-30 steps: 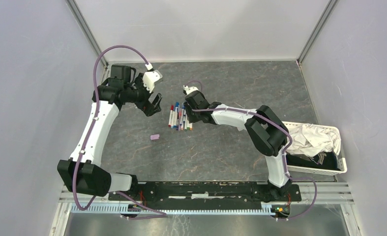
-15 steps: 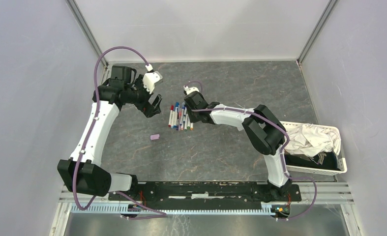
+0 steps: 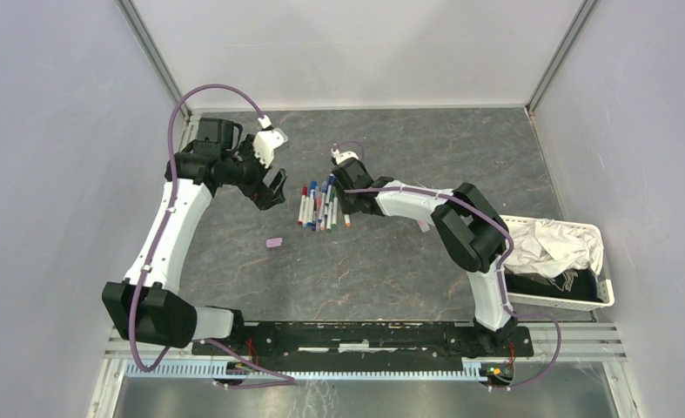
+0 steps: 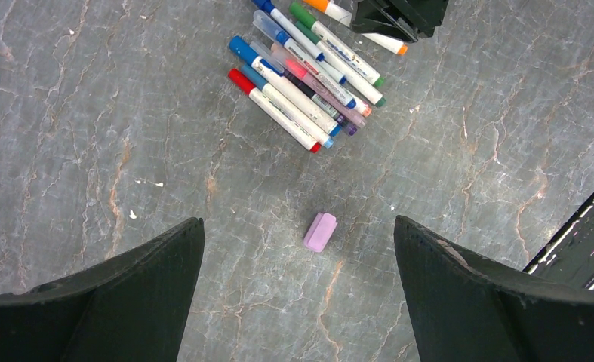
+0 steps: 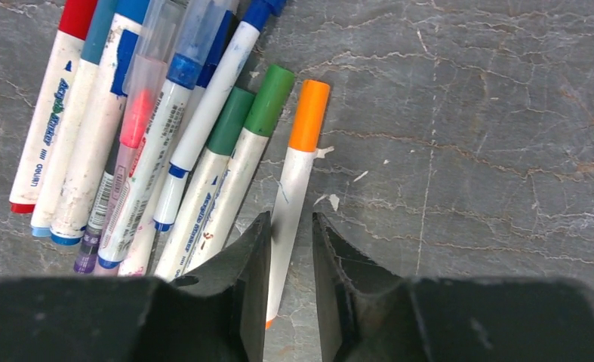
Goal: Open the pen caps
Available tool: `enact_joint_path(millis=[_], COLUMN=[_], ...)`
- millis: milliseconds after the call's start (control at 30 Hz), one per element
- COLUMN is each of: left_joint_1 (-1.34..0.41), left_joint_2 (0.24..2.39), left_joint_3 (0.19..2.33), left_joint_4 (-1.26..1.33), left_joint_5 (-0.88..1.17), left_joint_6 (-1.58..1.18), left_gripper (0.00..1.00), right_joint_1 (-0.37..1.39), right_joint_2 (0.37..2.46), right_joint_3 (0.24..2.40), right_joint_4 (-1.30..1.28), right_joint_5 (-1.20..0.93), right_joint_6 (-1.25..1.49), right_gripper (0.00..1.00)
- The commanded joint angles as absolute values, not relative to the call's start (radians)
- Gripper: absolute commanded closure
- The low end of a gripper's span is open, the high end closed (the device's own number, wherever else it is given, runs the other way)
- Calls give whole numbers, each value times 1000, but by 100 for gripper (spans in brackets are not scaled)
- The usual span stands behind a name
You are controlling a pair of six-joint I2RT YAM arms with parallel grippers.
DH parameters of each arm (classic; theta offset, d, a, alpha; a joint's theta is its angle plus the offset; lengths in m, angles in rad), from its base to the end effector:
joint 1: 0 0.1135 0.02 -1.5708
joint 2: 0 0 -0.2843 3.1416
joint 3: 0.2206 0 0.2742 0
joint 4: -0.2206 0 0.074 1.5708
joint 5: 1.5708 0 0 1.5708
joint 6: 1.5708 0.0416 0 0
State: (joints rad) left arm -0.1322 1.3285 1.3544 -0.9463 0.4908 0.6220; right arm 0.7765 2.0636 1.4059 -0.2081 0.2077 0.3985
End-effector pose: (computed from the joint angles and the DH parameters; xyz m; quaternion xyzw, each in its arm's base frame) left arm 0.2797 -0.0570 0.3683 0.4106 0.8260 -0.1482 0.3565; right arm 0.3465 0.3283 0.1605 -0.1402 0.9236 0.1094 0.3397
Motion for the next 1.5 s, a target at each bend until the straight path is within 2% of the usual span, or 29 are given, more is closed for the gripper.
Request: enact_joint_path(millis=[0, 233, 467, 533, 667, 700, 867, 1000, 1200, 1467], left_joint_1=[-129, -129, -129, -129, -129, -129, -129, -132, -168, -343], left_joint_2=[1315, 1315, 1328, 1335, 1347, 1348, 1342, 1347, 1311, 1118], left_joint_3=[1361, 1363, 1363, 1363, 1359, 1353, 1342, 1370, 1351, 1200], left_joint_4=[-945, -948, -948, -951, -975, -975, -959, -1004, -1139, -1182], left_joint_5=[495, 499, 514, 519, 543, 553, 617, 692, 743, 571], left_joint_6=[589, 592, 591, 602, 655, 671, 761, 903, 1184, 1371], left_gripper=[0, 0, 0, 0, 0, 0, 0, 0, 0, 2], right_joint_1=[774, 774, 789, 788, 782, 775, 677, 628, 656, 776], right_joint_2=[2075, 2086, 2049, 2042, 1980, 1956, 1795, 1710, 1715, 1791], right_joint_3=[1434, 1418, 1279, 1262, 1250, 1246, 1207, 1208, 1269, 1390], right_joint_4=[-221, -235, -184, -178, -169, -160, -138, -163, -229, -235], right_joint_5=[205, 225, 270, 274, 279, 254, 26, -259, -682, -899], right_joint_6=[405, 386, 365, 357, 308, 296, 267, 227, 202, 232], right_gripper=[67, 64, 69, 75, 97, 100, 100, 100, 100, 100])
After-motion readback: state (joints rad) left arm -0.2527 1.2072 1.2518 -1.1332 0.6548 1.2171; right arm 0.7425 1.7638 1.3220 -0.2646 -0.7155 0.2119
